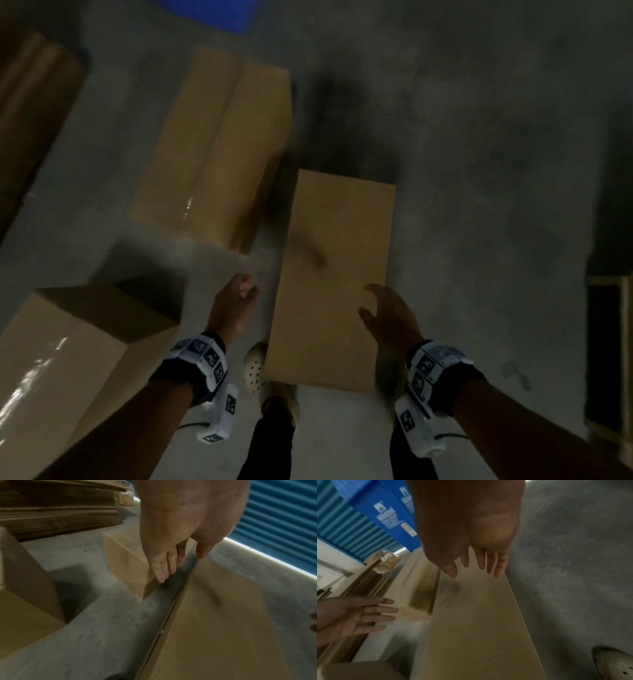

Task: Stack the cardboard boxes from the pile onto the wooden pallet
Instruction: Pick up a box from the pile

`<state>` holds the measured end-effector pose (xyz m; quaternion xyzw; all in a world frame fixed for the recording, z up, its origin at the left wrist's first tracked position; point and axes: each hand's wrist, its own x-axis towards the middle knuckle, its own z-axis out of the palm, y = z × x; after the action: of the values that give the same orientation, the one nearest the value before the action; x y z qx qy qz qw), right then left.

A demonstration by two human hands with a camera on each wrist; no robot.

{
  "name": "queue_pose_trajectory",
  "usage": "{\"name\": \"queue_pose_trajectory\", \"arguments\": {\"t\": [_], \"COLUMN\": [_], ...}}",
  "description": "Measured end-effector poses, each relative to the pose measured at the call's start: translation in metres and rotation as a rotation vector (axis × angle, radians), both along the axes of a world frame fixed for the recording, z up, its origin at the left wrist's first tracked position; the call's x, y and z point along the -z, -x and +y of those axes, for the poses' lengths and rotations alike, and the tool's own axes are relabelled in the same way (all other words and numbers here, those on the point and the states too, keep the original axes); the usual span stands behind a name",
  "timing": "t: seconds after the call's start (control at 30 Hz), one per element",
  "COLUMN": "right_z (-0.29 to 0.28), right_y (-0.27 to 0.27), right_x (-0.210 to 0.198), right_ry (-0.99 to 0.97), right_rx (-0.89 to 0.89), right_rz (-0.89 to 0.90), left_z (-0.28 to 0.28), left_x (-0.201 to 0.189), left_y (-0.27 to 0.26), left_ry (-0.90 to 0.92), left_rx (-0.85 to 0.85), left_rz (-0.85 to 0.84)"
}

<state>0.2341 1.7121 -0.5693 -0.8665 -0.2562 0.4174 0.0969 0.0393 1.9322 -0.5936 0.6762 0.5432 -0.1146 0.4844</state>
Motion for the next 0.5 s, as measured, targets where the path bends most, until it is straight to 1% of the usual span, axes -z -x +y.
{"name": "queue_pose_trajectory", "arguments": {"t": [0.07,0.13,0.23,0.3,0.37,0.4,0.5], "right_z": [-0.008,-0.017,-0.031,-0.039,-0.048,-0.053,-0.064], "right_y": [-0.003,-0.006,-0.005,-0.004,-0.005,-0.009,-0.029], "right_x": [0.039,0.07,0.098,0.103,0.101,0.099,0.088], "right_ry": [-0.016,-0.024,-0.027,-0.05,-0.09,-0.096,-0.09], "right_rx": [-0.054,-0.129,-0.22,-0.2,-0.101,-0.033,0.189], "right_rz": [-0.025,-0.025,-0.054,-0.089,-0.106,-0.1,-0.016], "left_z": [-0.008,-0.016,-0.029,-0.04,-0.055,-0.065,-0.099], "left_x": [0.038,0.073,0.106,0.109,0.098,0.085,0.045], "left_y": [-0.009,-0.018,-0.039,-0.05,-0.056,-0.062,-0.081], "left_ry": [0.013,0.045,0.15,0.123,0.074,0.083,0.183], "left_rx": [0.025,0.012,-0.146,-0.226,-0.275,-0.284,-0.203], "left_rz": [0.001,0.007,0.027,0.031,-0.012,-0.059,-0.131]}}
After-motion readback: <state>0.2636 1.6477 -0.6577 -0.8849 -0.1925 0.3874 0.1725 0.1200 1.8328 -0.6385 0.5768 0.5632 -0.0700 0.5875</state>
